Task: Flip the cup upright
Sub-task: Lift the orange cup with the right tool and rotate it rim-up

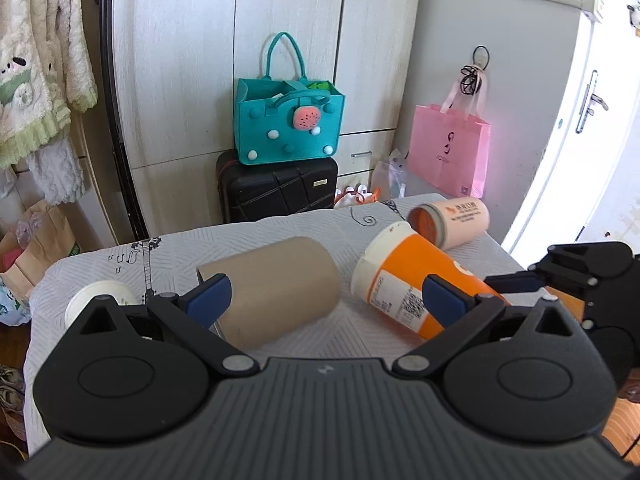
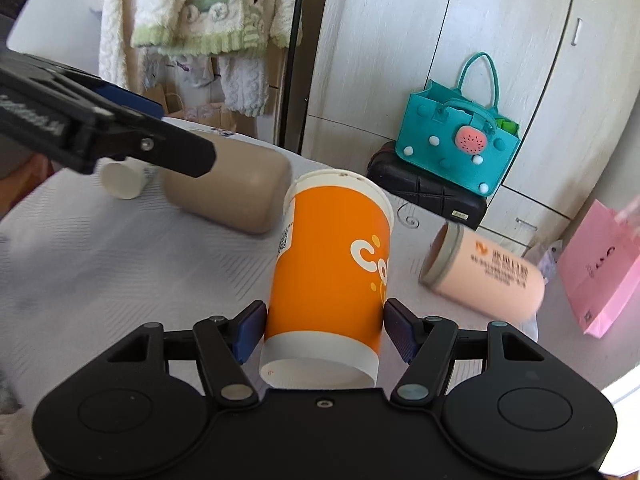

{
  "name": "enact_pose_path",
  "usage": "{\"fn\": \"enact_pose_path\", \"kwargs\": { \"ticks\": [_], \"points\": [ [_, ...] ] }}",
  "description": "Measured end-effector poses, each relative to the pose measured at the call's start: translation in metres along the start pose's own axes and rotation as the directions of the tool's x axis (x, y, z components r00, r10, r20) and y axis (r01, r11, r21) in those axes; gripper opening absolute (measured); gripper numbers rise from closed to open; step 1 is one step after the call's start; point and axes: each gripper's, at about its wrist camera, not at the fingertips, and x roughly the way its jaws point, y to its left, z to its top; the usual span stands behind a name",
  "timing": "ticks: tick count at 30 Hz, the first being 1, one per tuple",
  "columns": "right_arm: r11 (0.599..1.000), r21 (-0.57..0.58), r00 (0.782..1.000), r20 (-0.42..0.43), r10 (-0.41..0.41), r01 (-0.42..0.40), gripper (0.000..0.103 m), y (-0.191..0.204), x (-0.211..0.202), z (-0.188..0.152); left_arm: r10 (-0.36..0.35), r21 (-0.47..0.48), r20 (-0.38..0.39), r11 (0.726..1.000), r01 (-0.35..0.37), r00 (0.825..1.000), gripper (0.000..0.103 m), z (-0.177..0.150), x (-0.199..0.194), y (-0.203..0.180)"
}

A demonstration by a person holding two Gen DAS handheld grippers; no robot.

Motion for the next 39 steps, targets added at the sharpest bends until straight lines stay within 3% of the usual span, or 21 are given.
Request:
{"fn": "enact_pose_path", "kwargs": {
  "ticks": [9, 16, 22, 26, 31, 39],
  "points": [
    [0.99, 0.084, 0.994, 0.017, 0.11, -0.111, 0.07, 0.02, -0.027, -0.033, -0.001, 0.018, -0.019, 1.0, 0.001, 1.0, 0.103, -0.019, -0.025, -0.018],
    [0.983, 0.079, 0.986, 0.03, 0.163, -0.165, 0.07, 0.038, -0.033, -0.042, -0.007, 0.001, -0.052, 1.0, 0.007, 0.999, 0.103, -0.035, -0.039, -0.021],
    [0.989, 0.054, 0.99, 0.023, 0.138, -0.139, 0.072, 0.046, -0.025, -0.049, -0.091, -0.197, -0.045, 0.977, 0.08, 0.995, 0.103, -0.062, -0.034, 0.003],
    [0.983, 0.039, 0.983, 0.022, 0.181, -0.182, 0.079, 0.04, -0.025, -0.05, -0.145, -0.285, -0.065, 0.951, 0.121, 0.987, 0.103, -0.077, -0.021, 0.01],
    [0.959, 0.02, 0.959, -0.014, 0.282, -0.282, 0.086, 0.029, -0.023, -0.044, -0.232, -0.389, -0.061, 0.901, 0.192, 0.971, 0.102, -0.083, -0.003, 0.01],
    [0.876, 0.107, 0.872, -0.096, 0.479, -0.47, 0.091, 0.001, -0.008, -0.028, -0.286, -0.5, -0.108, 0.843, 0.196, 0.952, 0.094, -0.092, 0.024, 0.004]
  ]
}}
